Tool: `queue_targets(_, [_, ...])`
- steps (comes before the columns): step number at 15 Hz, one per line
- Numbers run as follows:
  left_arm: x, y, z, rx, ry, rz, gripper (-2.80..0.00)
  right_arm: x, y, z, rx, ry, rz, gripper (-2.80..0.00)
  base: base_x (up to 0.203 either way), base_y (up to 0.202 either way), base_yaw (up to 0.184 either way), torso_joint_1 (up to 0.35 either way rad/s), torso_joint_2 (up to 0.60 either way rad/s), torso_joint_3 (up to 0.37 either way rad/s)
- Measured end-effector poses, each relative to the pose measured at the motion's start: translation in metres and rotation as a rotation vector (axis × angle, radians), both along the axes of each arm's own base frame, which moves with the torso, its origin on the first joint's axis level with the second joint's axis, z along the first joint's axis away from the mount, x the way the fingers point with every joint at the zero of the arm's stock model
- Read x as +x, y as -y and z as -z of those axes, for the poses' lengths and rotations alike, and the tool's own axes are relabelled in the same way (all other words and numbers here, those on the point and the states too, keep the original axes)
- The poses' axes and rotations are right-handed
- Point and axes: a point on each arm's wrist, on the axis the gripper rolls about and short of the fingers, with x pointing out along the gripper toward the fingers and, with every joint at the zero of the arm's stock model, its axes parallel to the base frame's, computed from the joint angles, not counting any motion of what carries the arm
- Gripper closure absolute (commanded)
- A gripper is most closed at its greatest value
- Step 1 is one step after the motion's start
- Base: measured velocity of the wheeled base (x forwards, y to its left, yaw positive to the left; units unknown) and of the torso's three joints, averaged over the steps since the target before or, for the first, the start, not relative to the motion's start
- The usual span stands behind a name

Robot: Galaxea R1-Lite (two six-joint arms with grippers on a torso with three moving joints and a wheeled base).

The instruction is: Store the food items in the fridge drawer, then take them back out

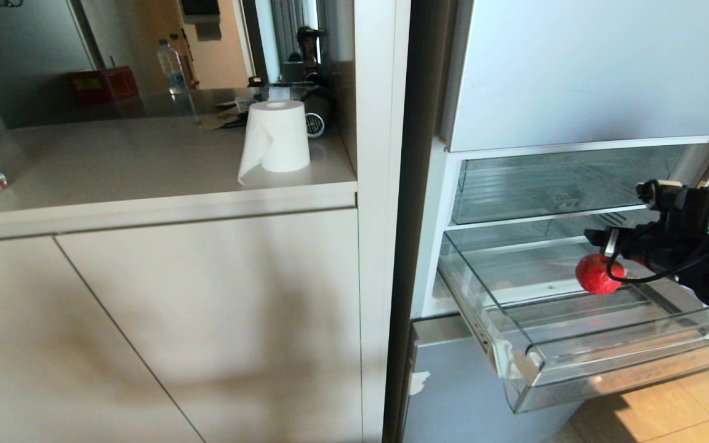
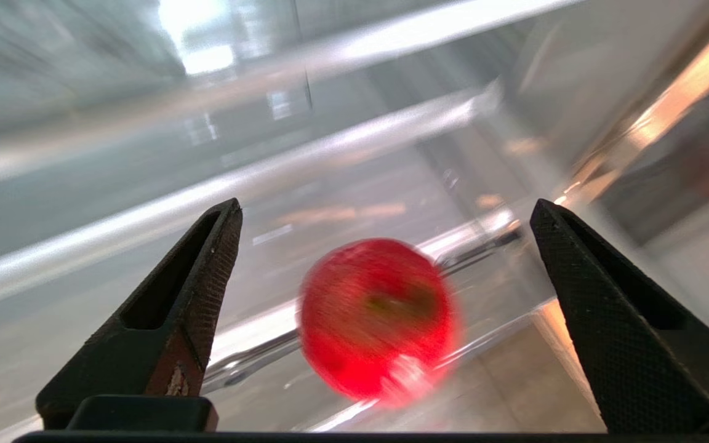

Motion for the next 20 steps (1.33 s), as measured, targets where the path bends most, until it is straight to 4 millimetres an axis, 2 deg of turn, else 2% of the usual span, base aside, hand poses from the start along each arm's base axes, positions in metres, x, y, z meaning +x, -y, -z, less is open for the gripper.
queue_targets(1, [0.0, 0.0, 0.0, 0.0, -0.001, 0.0, 0.0, -0.011, -0.002, -0.012, -0.005, 0.023, -0.002, -2.8, 0.0, 0.0, 0.0, 0.0, 0.0, 0.0])
queue_targets(2, [0.0, 0.0, 0.0, 0.0, 0.0, 0.0, 0.0, -0.024, -0.005, -0.023, -0.008, 0.041, -0.005, 0.0, 0.0, 0.0, 0.0, 0.0, 0.0, 0.0])
queue_targets(4, [0.0, 0.0, 0.0, 0.0, 0.0, 0.0, 0.0, -0.053, -0.01, -0.04, -0.013, 0.072, -0.009, 0.0, 0.0, 0.0, 0.0, 0.0, 0.0, 0.0])
queue_targets(7, [0.0, 0.0, 0.0, 0.0, 0.0, 0.0, 0.0, -0.109, -0.02, -0.056, -0.017, 0.11, -0.01, 0.0, 0.0, 0.0, 0.0, 0.0, 0.0, 0.0])
queue_targets(10, [0.0, 0.0, 0.0, 0.0, 0.0, 0.0, 0.0, -0.181, -0.033, -0.065, -0.031, 0.173, -0.013, 0.0, 0.0, 0.0, 0.0, 0.0, 0.0, 0.0])
queue_targets(12, [0.0, 0.0, 0.0, 0.0, 0.0, 0.0, 0.0, -0.234, -0.044, -0.06, -0.061, 0.215, -0.028, 0.0, 0.0, 0.0, 0.0, 0.0, 0.0, 0.0])
queue_targets(14, [0.0, 0.0, 0.0, 0.0, 0.0, 0.0, 0.0, -0.284, -0.055, -0.043, -0.094, 0.248, -0.062, 0.0, 0.0, 0.0, 0.0, 0.0, 0.0, 0.0])
queue_targets(16, [0.0, 0.0, 0.0, 0.0, 0.0, 0.0, 0.0, -0.325, -0.063, -0.013, -0.112, 0.24, -0.118, 0.0, 0.0, 0.0, 0.0, 0.0, 0.0, 0.0])
queue_targets(18, [0.0, 0.0, 0.0, 0.0, -0.001, 0.0, 0.0, -0.353, -0.068, 0.025, -0.111, 0.132, -0.188, 0.0, 0.0, 0.0, 0.0, 0.0, 0.0, 0.0])
queue_targets(20, [0.0, 0.0, 0.0, 0.0, 0.0, 0.0, 0.0, -0.37, -0.07, 0.056, -0.091, 0.0, -0.266, 0.0, 0.0, 0.0, 0.0, 0.0, 0.0, 0.0])
